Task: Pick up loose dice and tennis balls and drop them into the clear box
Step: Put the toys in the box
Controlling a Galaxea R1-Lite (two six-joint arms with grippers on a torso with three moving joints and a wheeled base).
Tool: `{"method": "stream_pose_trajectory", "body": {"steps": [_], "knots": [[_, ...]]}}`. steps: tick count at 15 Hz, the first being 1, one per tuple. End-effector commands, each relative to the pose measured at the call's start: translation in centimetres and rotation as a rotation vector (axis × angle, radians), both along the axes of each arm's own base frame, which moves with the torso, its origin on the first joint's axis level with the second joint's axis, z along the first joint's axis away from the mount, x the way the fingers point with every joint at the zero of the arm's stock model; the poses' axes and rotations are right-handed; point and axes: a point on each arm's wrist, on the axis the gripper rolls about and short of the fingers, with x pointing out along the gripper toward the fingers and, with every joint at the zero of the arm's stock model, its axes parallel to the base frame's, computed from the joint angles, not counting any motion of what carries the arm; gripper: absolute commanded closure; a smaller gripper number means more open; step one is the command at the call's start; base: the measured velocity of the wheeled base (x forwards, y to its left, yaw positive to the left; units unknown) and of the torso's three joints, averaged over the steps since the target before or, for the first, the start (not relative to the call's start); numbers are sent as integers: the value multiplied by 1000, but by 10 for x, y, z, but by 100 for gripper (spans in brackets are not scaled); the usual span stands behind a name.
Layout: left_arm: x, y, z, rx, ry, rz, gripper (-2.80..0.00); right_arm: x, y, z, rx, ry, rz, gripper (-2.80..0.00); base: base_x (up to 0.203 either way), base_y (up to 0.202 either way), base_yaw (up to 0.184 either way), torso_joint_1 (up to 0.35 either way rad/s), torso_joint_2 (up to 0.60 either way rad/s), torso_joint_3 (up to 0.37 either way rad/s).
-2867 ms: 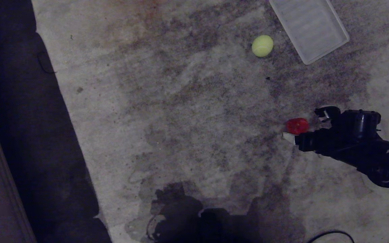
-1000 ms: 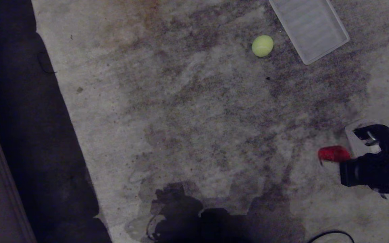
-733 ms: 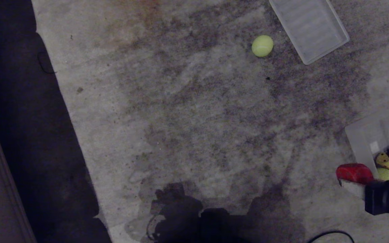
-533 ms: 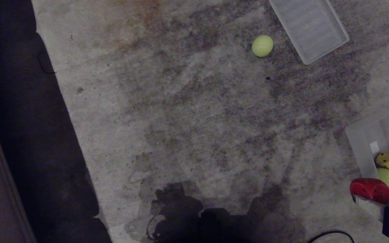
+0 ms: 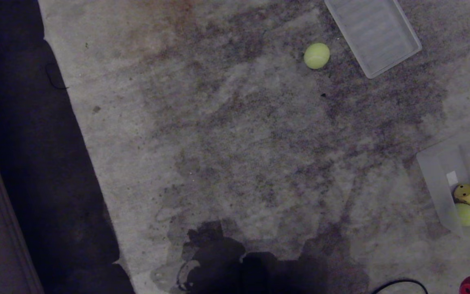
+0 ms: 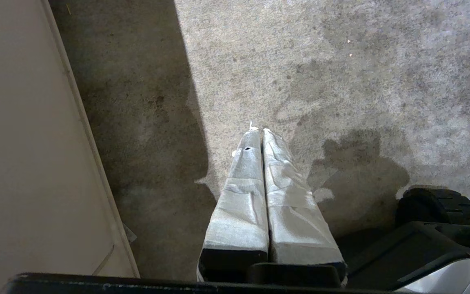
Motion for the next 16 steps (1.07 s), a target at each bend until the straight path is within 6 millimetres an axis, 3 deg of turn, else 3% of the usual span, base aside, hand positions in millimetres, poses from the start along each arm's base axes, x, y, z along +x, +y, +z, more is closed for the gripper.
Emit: {"method": "stream_pose_trajectory", "body": {"steps": [1,3,6,11,16], "knots": [[0,0,0,-1,3,1,0,-16,1,-5,-10,-134,-17,0,0,0,0,0,0,0],[0,0,0,-1,3,1,0,-15,-1,-17,-31,-98,-76,0,0,0,0,0,0,0],[0,0,0,-1,3,1,0,-15,-1,-17,-33,-124,-70,0,0,0,0,0,0,0],[0,0,0,-1,3,1,0,-36,-1,-20,-33,-400,-6,0,0,0,0,0,0,0],[0,0,0,-1,3,1,0,-36,-1,-20,-22,-404,-8,0,0,0,0,0,0,0]]}}
